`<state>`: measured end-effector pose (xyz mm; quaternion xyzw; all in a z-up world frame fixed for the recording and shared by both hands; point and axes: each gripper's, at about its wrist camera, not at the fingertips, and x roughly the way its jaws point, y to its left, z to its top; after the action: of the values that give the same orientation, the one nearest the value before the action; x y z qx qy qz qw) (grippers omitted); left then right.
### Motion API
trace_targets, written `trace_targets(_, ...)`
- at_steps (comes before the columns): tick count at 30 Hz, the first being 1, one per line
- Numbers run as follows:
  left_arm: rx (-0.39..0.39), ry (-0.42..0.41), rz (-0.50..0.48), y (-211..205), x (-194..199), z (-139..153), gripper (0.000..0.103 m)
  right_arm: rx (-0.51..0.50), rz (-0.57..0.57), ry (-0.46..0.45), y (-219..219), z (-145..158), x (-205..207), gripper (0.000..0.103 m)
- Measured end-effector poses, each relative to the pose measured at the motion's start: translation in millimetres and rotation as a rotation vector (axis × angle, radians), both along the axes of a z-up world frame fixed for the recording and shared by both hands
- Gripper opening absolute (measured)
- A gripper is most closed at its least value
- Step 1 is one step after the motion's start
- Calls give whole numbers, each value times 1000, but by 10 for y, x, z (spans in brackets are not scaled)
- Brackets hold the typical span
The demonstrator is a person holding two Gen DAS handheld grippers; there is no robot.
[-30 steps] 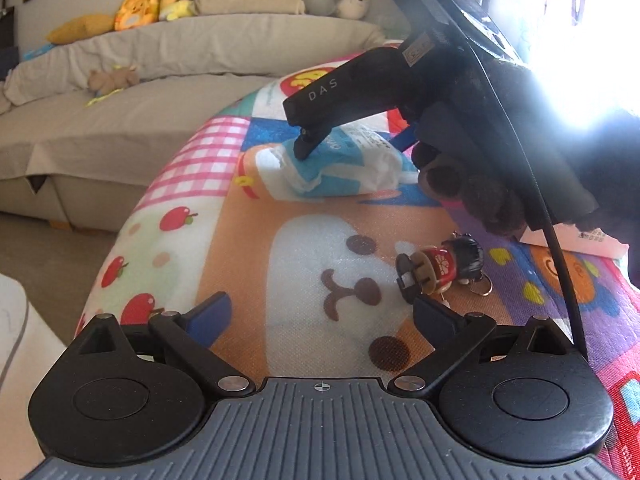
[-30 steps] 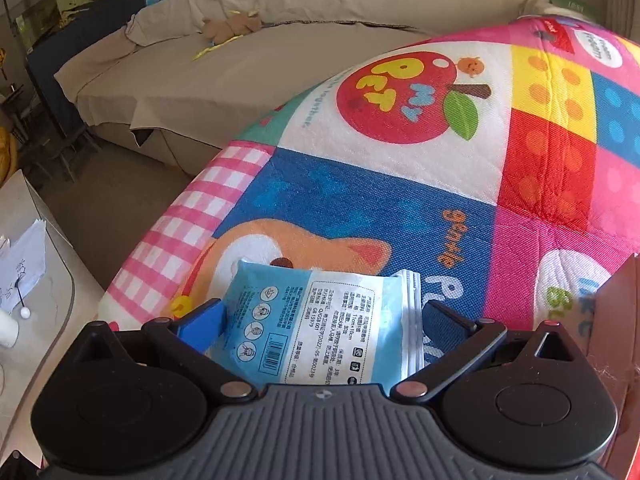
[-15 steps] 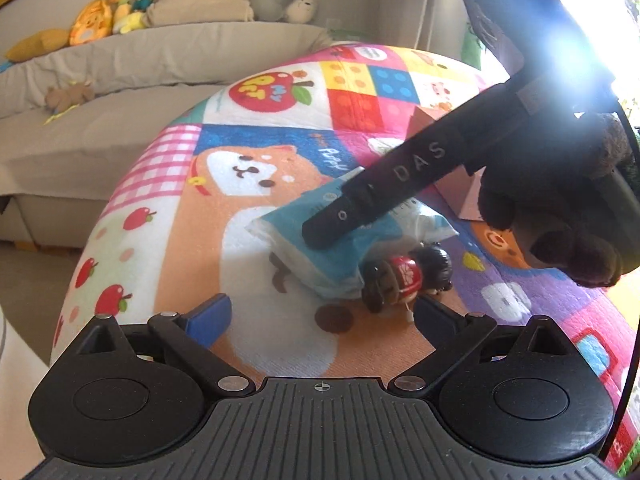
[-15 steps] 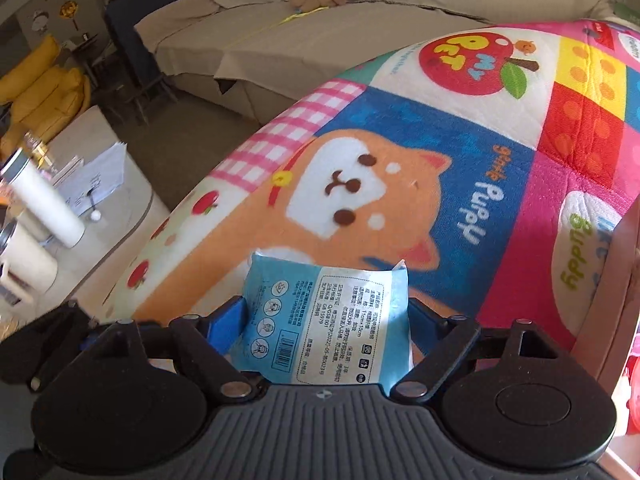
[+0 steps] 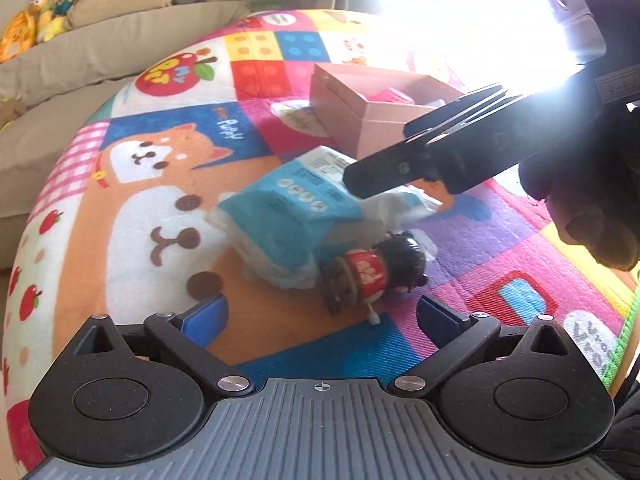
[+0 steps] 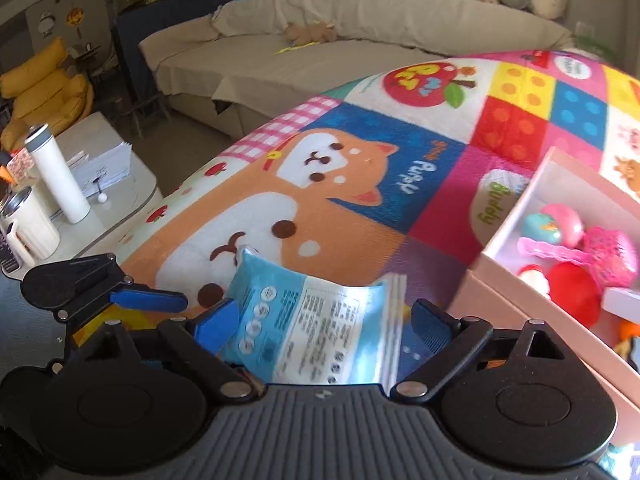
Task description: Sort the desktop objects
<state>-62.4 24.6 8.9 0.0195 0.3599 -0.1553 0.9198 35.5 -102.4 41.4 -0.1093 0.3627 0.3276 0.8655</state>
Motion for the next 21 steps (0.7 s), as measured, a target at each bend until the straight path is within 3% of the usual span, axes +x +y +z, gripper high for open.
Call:
trace_targets(4,23,8,-57,-177,-9,-1,103,19,-148,-61,-494,-22,-250,100)
trace_targets(10,2,34,-124,-340,-19,8,103,39,-359,-40,-1056,-295,-507,103)
trace_targets(14,24,48,-138,-465,36,6,103,75,-445,-32,-1254,-457,-603,103)
trace_targets(21,-31,74,-224,-756,190,31,103,151,-527,-7,-1450,-529,-579,103)
